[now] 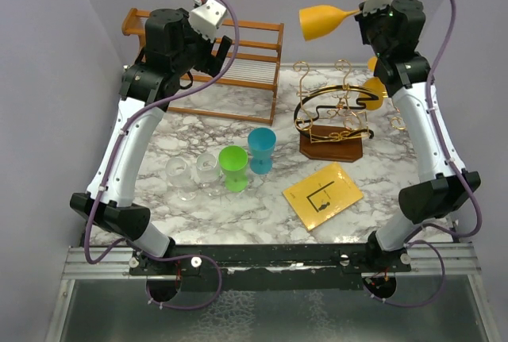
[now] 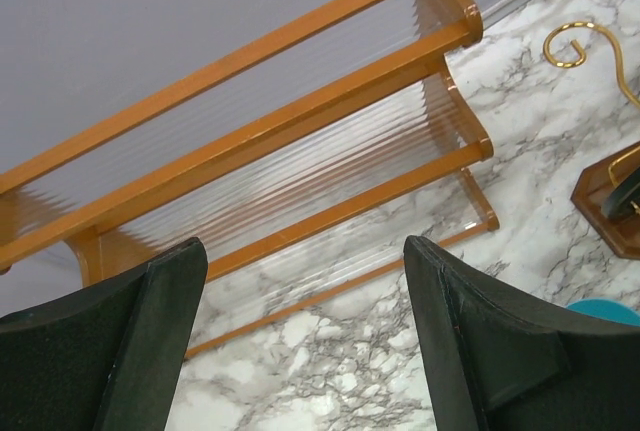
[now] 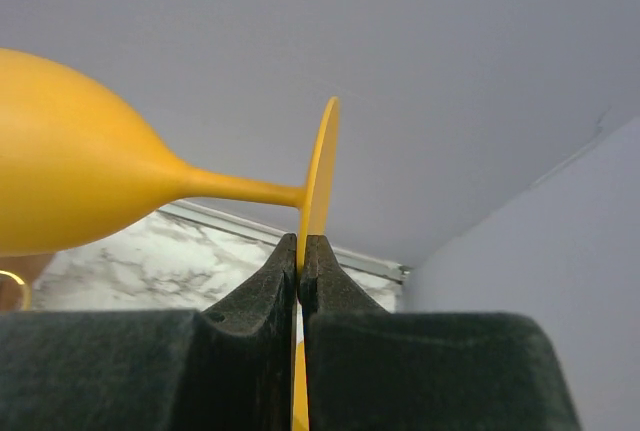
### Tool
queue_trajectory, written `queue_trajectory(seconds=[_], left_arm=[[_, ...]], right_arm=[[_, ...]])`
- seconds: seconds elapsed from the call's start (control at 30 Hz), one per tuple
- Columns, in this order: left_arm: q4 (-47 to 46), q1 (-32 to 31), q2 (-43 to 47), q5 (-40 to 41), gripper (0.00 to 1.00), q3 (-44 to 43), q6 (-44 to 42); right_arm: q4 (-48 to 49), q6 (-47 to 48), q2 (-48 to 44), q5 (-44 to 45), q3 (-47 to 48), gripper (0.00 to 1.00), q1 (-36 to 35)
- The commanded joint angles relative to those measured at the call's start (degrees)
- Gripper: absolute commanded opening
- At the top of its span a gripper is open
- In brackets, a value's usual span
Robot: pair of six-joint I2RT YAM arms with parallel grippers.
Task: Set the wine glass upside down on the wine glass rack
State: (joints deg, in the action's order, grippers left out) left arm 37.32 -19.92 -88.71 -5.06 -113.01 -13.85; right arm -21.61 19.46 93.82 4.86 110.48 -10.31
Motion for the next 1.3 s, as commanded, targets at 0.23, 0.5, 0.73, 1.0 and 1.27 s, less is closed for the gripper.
queue_trajectory(seconds=[0.23,0.5,0.73,1.0,1.27], left_arm=[[3.2,0.3,-1.4,3.1,0.83,-4.5,-3.8],[3.6,0.3,-1.9,2.7,0.83,-4.3,-4.2],[3.8,0.3,-1.9,2.1,0.83,-4.4,-4.8],[3.8,0.2,-1.7,1.6,0.83,-4.3,-5.0],[3.5,0.3,-1.3,1.6,0.83,-3.2,-5.8]], right_arm=[[10.3,23.3,8.6,26.9,2.3,0.01,-8.0],[17.0,33.3,11.8,32.3,-1.0,0.01,-10.4],[21.9,42.6,10.0,30.1,-8.5,0.01,-11.4],[24.2,50.6,8.7,29.3,-13.4,0.01,-11.8],[17.5,51.1,7.4,27.6,-14.1,0.01,-12.0]])
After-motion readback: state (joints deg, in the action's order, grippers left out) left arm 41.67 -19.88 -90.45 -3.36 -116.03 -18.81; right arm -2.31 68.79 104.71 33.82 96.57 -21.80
